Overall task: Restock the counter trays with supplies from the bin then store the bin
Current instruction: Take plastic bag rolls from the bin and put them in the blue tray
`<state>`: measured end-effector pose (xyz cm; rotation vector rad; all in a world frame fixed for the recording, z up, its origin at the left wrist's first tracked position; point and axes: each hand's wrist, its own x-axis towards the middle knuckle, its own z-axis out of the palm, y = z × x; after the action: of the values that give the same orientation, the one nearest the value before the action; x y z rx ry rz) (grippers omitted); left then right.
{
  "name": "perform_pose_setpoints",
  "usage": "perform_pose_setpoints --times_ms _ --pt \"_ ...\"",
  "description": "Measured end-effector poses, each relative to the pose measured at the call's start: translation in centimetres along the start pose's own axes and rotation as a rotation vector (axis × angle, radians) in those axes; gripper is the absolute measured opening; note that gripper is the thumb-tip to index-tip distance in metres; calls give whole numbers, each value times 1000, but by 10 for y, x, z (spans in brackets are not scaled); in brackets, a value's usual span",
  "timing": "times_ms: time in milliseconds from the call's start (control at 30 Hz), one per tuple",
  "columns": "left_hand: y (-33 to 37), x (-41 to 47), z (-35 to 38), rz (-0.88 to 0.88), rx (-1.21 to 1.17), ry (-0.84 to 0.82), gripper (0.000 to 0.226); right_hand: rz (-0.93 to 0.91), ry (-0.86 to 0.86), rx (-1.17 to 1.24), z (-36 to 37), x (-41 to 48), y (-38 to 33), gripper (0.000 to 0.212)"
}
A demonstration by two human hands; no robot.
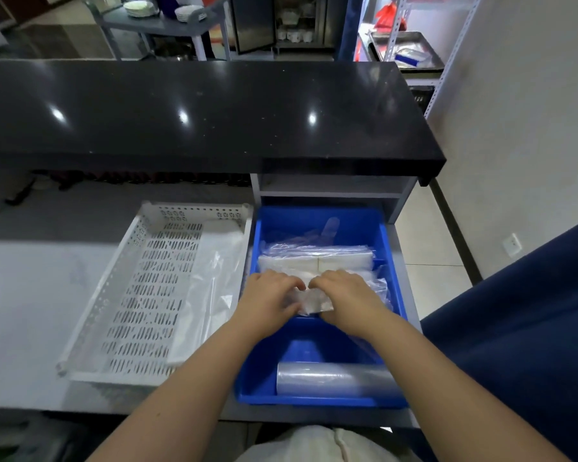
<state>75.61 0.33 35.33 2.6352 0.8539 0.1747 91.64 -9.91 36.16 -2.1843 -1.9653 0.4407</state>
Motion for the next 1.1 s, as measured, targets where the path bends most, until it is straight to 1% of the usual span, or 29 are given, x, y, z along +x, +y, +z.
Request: perform_pose_setpoints --times_ms 67,133,200,300,333,433,533,633,767,833,900,967,1033,1100 --pt "1 3 4 -8 22 14 26 20 45 88 -5 -9 9 51" --pt "1 5 7 -22 34 14 27 51 122 125 -9 -17 19 48" --pt "1 7 8 -31 37 -8 29 93 116 93 -10 -21 27 41" --pt "3 9 10 -36 42 -38 31 136 5 20 -4 -16 29 38" --pt "4 9 10 -41 43 -41 31 139 9 -11 -1 -14 28 37" --pt "3 10 8 -56 50 -79 29 147 107 -53 6 -9 28 30" --pt "2 9 4 -53 31 -103 30 114 98 -68 8 -7 28 30" --pt "-1 5 -1 -43 -16 -58 30 115 115 35 0 -11 30 28" --pt "-1 -1 -6 -18 -54 0 35 -13 304 115 -15 -26 31 23" --pt "3 -4 -6 8 -82 56 35 -48 347 128 -19 -35 26 20" --pt "10 -10 -3 67 -99 128 28 -84 333 137 -18 -44 20 18" --pt "17 -17 3 129 -86 145 25 -111 227 107 -12 -49 14 18" --pt "21 -22 10 122 -69 49 31 -76 83 37 -5 -51 12 26" --pt "20 -23 16 66 -42 -60 39 -7 4 -1 1 -51 14 33"
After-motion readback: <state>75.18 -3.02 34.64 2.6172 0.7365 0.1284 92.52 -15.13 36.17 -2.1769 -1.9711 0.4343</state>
